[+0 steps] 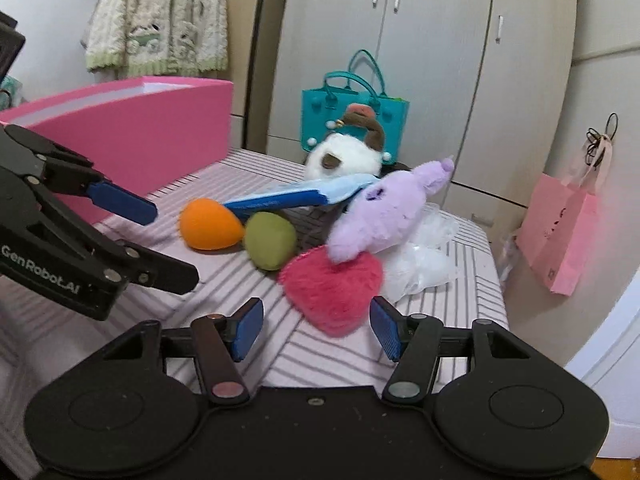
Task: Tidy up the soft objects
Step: 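Move the left tool to the orange sponge while the right tool reaches the pink heart plush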
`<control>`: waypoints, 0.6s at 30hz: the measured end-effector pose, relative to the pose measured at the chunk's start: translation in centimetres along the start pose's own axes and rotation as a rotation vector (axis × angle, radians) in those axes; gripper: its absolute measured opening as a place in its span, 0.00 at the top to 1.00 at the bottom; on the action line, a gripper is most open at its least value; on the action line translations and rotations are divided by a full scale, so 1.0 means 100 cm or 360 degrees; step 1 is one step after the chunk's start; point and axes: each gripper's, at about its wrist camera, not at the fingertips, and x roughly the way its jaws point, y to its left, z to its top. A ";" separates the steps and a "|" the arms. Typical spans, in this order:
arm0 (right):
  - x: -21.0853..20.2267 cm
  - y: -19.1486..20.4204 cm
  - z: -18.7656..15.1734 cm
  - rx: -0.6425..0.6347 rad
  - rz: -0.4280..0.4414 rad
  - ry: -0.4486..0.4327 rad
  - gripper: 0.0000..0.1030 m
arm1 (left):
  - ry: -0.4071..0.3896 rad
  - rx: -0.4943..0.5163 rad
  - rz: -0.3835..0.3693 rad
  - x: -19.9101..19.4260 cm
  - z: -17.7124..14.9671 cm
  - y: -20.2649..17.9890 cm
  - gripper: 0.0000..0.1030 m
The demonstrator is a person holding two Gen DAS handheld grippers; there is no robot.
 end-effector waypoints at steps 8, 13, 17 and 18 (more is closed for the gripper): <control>0.019 -0.016 0.000 0.0075 -0.0010 0.0012 0.37 | -0.0008 -0.0059 0.0012 0.023 0.008 0.007 0.29; 0.023 -0.018 -0.002 0.0113 0.0008 0.0021 0.37 | 0.0011 -0.0121 0.0004 0.034 0.007 0.013 0.31; 0.025 -0.020 -0.002 0.0138 0.0024 0.0019 0.37 | -0.0011 -0.0125 0.0025 0.038 0.007 0.015 0.31; 0.025 -0.019 -0.002 0.0135 0.0025 0.0014 0.37 | -0.0013 -0.0113 0.0022 0.039 0.007 0.015 0.31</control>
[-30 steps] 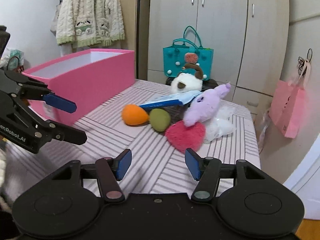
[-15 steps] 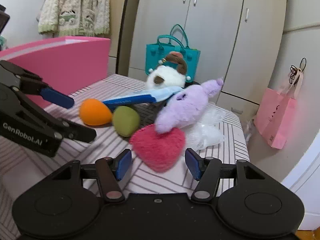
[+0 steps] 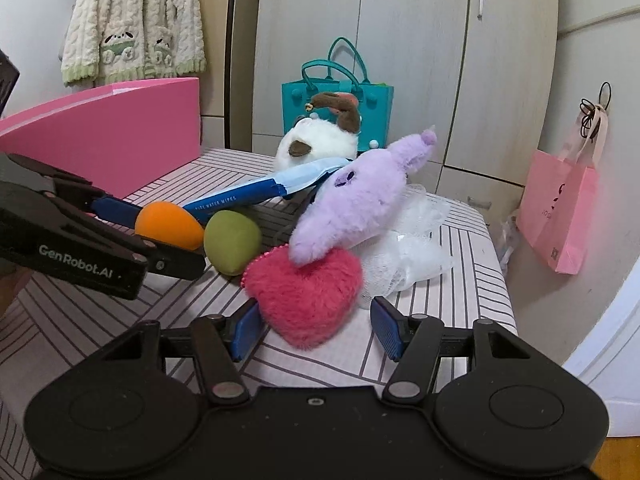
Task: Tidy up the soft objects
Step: 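Move the left tool to the orange sponge while the right tool reaches the pink heart plush, then close the left tool on the orange sponge while the right tool grasps the pink heart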
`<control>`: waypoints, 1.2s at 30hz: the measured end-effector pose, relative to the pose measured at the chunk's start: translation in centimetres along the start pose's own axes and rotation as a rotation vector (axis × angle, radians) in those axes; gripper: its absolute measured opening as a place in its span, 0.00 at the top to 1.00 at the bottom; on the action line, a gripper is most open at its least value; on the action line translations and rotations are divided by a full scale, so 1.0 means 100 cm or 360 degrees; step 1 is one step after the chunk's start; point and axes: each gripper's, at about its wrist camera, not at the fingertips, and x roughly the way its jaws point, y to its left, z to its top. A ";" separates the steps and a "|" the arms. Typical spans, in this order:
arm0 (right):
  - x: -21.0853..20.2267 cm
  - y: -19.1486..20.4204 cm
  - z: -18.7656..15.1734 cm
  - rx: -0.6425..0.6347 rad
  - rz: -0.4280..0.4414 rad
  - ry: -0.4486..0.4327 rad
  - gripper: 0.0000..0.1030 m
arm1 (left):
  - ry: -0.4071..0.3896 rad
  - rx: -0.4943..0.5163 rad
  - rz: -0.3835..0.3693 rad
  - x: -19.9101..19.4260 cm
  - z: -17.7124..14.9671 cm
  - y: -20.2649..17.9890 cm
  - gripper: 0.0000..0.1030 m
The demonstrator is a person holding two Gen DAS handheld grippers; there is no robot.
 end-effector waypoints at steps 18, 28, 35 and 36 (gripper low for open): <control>-0.006 0.015 0.001 0.0013 -0.0033 -0.0037 0.54 | -0.0039 0.0031 0.0026 0.000 -0.001 0.000 0.61; -0.018 0.017 0.001 0.0043 0.0014 -0.0007 0.55 | -0.0024 -0.0017 -0.0010 -0.007 -0.003 0.003 0.63; -0.028 0.020 0.003 0.0045 0.0051 0.0048 0.55 | -0.0012 0.0010 -0.0018 -0.021 -0.007 -0.002 0.63; -0.030 0.021 0.003 0.0042 0.0055 0.0053 0.55 | -0.0004 0.0006 -0.0025 -0.022 -0.007 -0.002 0.63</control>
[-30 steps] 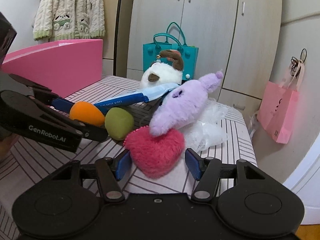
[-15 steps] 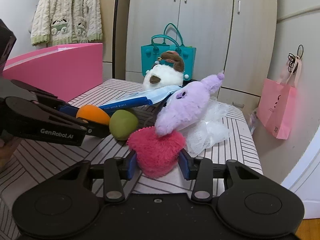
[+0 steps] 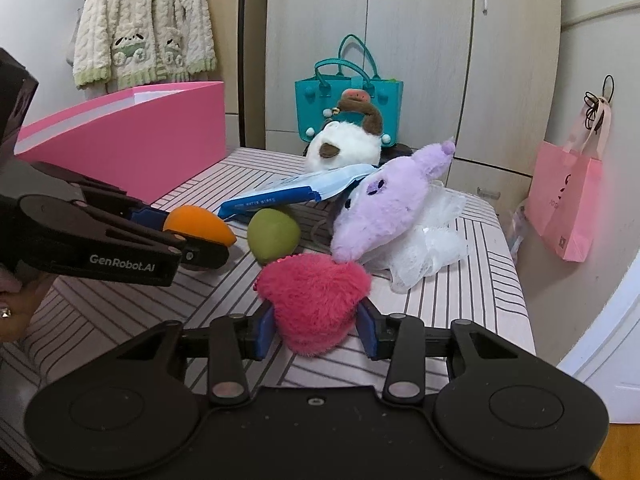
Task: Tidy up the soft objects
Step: 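Close the left tool on the orange sponge while the right tool grasps the pink heart, then lift the orange sponge with the left tool while the right tool carries the heart toward the box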
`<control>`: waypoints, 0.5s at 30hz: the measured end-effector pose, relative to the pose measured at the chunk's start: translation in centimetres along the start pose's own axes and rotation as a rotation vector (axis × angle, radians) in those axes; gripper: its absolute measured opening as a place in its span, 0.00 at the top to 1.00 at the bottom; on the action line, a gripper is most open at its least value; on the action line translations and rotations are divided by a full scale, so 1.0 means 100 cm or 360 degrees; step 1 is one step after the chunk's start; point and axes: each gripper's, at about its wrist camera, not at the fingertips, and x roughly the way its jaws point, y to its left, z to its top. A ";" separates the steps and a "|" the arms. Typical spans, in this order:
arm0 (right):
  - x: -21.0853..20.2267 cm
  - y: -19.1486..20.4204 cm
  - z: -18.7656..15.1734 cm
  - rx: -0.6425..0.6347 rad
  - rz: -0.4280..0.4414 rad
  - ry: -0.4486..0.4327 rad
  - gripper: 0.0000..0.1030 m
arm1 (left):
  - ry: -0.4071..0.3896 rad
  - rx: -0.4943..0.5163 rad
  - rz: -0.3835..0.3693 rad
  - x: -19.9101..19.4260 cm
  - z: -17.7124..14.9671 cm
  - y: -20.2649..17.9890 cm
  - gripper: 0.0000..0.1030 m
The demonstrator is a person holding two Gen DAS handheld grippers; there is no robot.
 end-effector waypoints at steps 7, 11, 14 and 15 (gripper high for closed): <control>-0.015 0.002 0.005 0.0035 0.0061 0.0056 0.55 | 0.0043 -0.0001 -0.0057 -0.018 -0.004 -0.002 0.63; -0.023 0.004 0.007 0.0076 0.0122 0.0092 0.55 | 0.0056 0.0005 -0.0087 -0.030 -0.009 -0.003 0.63; -0.028 0.006 0.007 0.0107 0.0166 0.0133 0.55 | 0.0078 0.0003 -0.0100 -0.037 -0.013 -0.002 0.63; -0.030 0.007 0.006 0.0118 0.0178 0.0146 0.55 | 0.0086 0.0001 -0.0106 -0.039 -0.014 -0.001 0.63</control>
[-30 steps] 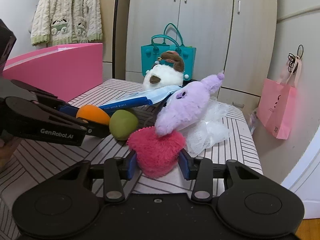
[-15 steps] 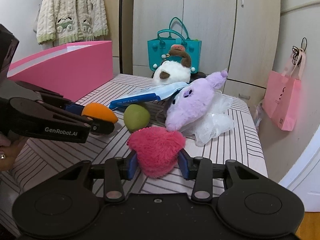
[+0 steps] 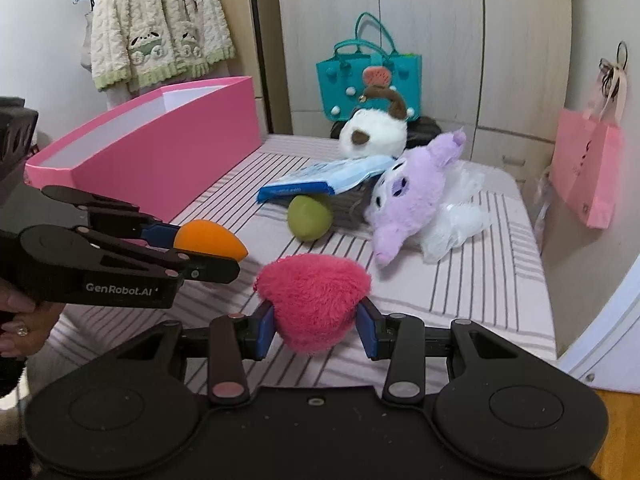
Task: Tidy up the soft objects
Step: 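Lift the orange sponge with the left tool while the right tool carries the heart toward the box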
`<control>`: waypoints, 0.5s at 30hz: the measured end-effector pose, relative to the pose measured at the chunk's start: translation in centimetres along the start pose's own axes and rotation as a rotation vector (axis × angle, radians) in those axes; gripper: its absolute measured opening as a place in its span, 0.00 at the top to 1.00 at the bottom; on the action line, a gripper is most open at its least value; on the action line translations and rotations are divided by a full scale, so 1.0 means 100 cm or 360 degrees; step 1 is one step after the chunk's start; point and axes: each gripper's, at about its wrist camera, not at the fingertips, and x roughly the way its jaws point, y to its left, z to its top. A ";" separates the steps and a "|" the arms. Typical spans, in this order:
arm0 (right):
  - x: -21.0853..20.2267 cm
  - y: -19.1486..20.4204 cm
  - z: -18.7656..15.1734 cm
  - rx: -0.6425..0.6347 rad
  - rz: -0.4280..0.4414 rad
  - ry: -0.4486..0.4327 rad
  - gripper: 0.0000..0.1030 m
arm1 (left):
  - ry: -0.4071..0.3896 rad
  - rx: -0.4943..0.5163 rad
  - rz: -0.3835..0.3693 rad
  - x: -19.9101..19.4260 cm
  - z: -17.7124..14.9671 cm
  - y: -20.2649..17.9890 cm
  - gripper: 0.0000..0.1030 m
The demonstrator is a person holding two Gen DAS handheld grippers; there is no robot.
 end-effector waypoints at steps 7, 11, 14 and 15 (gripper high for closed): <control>-0.011 0.007 -0.003 0.0013 0.0038 0.0066 0.55 | 0.0061 -0.0006 -0.0038 -0.017 -0.009 0.005 0.63; -0.016 0.014 -0.002 0.0000 0.0067 0.0127 0.55 | 0.0102 -0.0006 -0.0071 -0.029 -0.014 0.008 0.63; -0.021 0.020 -0.001 -0.0007 0.0121 0.0181 0.55 | 0.0144 0.0000 -0.0094 -0.038 -0.019 0.010 0.63; -0.022 0.022 0.000 -0.0012 0.0136 0.0195 0.55 | 0.0166 -0.0001 -0.0103 -0.041 -0.020 0.012 0.63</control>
